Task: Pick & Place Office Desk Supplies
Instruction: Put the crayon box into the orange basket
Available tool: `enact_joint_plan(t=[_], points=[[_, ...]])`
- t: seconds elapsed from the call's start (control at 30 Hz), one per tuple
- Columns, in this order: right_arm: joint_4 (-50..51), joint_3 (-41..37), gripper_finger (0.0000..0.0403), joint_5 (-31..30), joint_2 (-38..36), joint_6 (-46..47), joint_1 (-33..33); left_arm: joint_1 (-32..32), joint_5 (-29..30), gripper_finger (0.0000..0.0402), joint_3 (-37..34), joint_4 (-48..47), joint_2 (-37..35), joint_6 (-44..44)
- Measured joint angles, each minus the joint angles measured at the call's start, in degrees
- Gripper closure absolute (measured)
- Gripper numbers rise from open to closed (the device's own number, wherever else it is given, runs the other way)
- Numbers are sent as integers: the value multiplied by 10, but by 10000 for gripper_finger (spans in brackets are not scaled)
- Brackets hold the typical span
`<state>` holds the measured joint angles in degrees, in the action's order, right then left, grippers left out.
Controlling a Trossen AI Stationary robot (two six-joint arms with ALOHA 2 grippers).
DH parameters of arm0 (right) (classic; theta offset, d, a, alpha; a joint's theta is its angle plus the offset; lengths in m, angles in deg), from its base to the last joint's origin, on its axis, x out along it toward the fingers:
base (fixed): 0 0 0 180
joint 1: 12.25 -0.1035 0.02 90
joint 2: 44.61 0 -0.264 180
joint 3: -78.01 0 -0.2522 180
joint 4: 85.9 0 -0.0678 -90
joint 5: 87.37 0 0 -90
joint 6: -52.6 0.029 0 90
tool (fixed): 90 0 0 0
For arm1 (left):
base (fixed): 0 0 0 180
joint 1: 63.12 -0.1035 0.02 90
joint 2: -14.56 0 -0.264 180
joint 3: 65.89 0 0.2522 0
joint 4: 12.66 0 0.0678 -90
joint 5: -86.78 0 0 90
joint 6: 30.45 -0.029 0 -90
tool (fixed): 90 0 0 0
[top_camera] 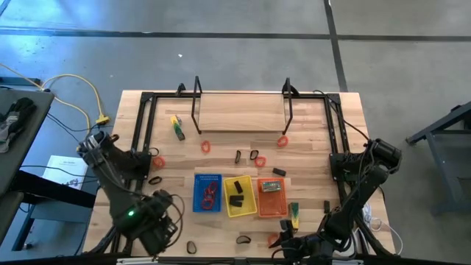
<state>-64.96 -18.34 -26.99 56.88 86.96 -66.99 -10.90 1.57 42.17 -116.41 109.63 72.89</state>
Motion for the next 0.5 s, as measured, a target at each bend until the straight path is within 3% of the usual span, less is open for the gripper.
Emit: enact_joint_plan(t=[0.3, 0.5], points=[[-1, 0, 204, 0, 0, 1, 0, 53, -1, 160, -19, 0, -2, 59], [-5, 0, 204, 0, 0, 1, 0, 49, -2, 160, -80, 0, -38, 79]])
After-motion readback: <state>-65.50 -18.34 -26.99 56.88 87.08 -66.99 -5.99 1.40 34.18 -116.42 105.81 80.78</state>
